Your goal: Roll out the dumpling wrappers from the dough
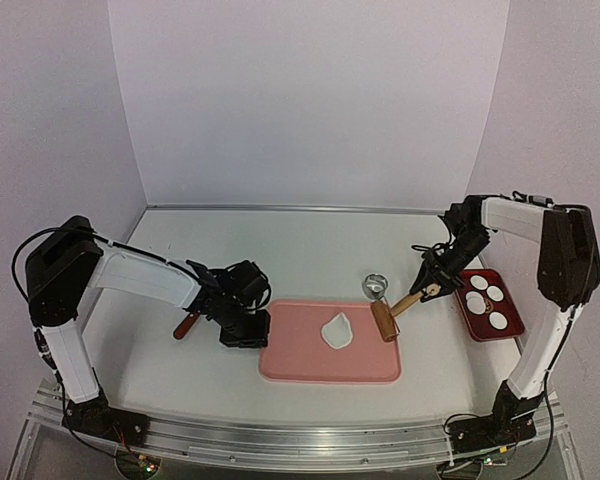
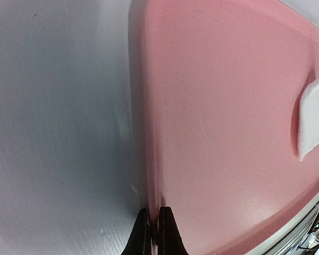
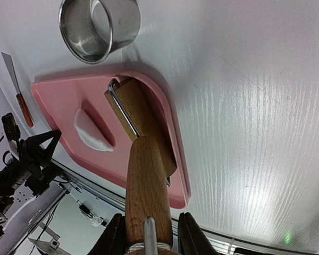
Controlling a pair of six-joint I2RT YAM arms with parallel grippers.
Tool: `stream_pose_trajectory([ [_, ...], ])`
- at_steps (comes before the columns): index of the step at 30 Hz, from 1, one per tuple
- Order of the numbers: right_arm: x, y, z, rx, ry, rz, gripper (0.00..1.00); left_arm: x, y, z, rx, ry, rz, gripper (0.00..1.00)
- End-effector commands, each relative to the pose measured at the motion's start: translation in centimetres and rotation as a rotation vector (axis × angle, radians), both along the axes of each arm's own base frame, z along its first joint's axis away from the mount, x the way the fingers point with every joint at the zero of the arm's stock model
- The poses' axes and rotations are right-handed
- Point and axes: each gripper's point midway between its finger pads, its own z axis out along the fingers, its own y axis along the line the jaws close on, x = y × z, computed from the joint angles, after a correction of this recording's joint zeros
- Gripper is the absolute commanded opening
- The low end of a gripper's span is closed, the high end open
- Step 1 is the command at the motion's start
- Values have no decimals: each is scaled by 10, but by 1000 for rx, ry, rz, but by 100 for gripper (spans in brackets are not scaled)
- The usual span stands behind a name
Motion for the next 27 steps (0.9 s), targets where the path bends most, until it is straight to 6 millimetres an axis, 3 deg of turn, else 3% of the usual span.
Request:
stream_pose_trajectory([
  [1, 18, 15, 48, 48, -188, 9, 0, -38, 4, 5, 23, 55, -79, 0],
  [3, 17, 20, 61, 81, -207, 5, 0, -42, 1, 13, 16, 55, -78, 3],
  [6, 10, 27, 77, 119, -225, -1, 0, -35, 4, 30, 30, 23, -55, 19],
  [11, -7, 30, 81, 127, -224, -3, 0, -4, -1, 68, 63, -84, -87, 49],
  [15, -14, 31, 79, 140, -213, -21, 0, 27, -12, 87, 46, -174, -167, 65],
  [22, -21, 29, 73, 130, -191, -41, 0, 91, -40, 95, 42, -332, -378, 72],
  [27, -22, 27, 71, 108, -180, -65, 0, 116, -70, 84, 72, -397, -545, 72],
])
